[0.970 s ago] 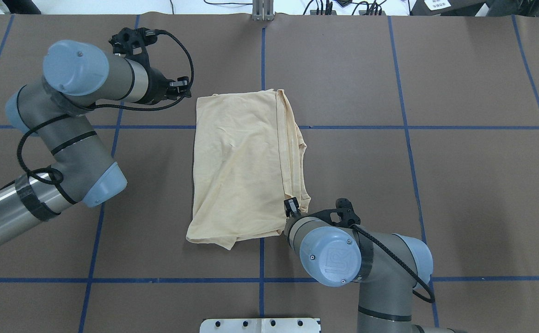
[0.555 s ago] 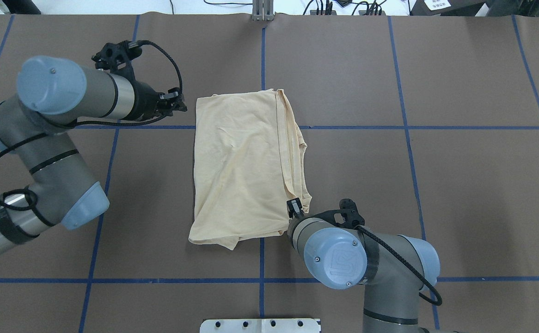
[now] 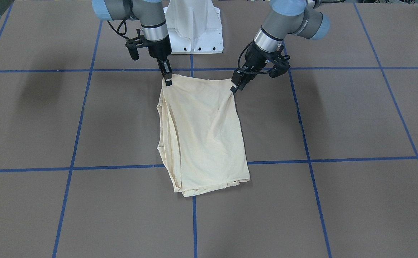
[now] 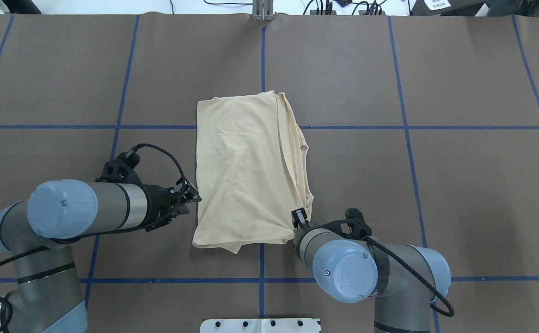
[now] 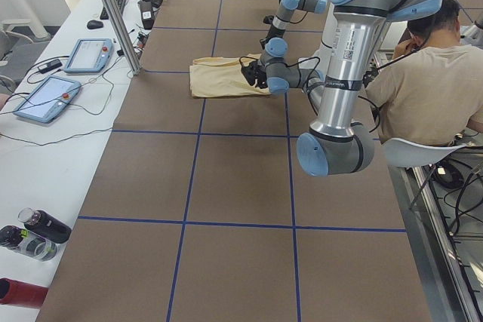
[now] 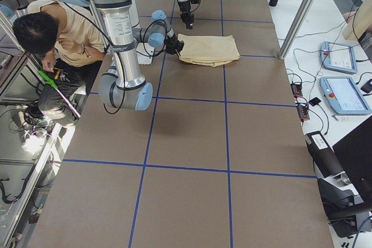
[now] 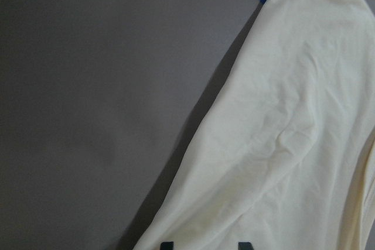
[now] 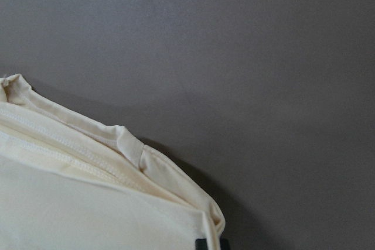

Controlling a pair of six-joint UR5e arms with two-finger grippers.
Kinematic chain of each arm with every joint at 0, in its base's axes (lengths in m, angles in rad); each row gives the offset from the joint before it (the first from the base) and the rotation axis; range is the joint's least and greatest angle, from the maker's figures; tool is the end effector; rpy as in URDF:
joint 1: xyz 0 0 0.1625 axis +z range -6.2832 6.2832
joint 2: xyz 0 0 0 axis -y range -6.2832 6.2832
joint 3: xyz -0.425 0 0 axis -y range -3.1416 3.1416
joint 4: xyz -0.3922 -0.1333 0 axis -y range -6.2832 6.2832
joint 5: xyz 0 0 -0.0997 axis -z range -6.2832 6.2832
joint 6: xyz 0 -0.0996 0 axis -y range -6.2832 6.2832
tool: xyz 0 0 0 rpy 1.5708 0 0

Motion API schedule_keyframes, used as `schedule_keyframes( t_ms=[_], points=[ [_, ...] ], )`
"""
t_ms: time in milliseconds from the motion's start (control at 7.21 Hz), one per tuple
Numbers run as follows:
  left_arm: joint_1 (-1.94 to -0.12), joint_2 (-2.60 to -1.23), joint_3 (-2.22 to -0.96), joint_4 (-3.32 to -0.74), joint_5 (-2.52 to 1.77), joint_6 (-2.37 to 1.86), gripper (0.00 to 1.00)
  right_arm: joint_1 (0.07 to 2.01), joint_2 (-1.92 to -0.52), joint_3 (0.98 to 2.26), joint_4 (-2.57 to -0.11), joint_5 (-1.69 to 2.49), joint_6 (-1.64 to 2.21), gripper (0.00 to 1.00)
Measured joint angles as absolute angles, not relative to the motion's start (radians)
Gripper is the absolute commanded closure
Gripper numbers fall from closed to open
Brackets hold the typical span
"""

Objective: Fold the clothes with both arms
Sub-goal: 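Grasp the shirt's edge nearest the robot with the left gripper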

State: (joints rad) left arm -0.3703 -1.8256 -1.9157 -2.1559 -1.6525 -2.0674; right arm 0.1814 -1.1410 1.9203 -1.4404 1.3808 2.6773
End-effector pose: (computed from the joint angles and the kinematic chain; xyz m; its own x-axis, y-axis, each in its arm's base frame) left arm 0.4771 -0.3195 0.2974 0.1703 -0.5755 -0.7999 0.4224 0.7760 -0.4684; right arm -0.5573 -0.2569 0.2546 -0.0191 0.8892 0.4571 -0.6850 0.3214 -0.6538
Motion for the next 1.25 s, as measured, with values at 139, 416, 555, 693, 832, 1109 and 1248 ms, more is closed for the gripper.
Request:
schedule_keyframes(
  t_ms=[139,416,555,693,832,1109,1248],
  points=[
    [-0.351,-1.826,-1.904,-2.155,-1.642,-2.084,0.52,0.181,-1.141,1.920,-1.440,1.381,2.677,1.00],
    [-0.338,-1.827,-1.911,-2.111,-1.640,-2.092,0.52,0.181,-1.141,1.921,-1.440,1.381,2.677,1.00],
    [-0.329,-1.826,-1.915,-2.090,-1.641,-2.095,0.52,0.181,-1.141,1.921,-1.440,1.382,2.677,1.00],
    [-0.311,-1.825,-1.914,-2.081,-1.641,-2.104,0.52,0.181,-1.141,1.921,-1.440,1.382,2.677,1.00],
    [-0.292,-1.825,-1.909,-2.077,-1.641,-2.118,0.52,0.181,-1.141,1.921,-1.440,1.382,2.677,1.00],
    [-0.269,-1.824,-1.904,-2.075,-1.640,-2.128,0.60,0.181,-1.141,1.922,-1.440,1.382,2.677,1.00],
    [-0.260,-1.824,-1.902,-2.075,-1.640,-2.129,0.71,0.181,-1.141,1.926,-1.441,1.382,2.677,1.00]
  ],
)
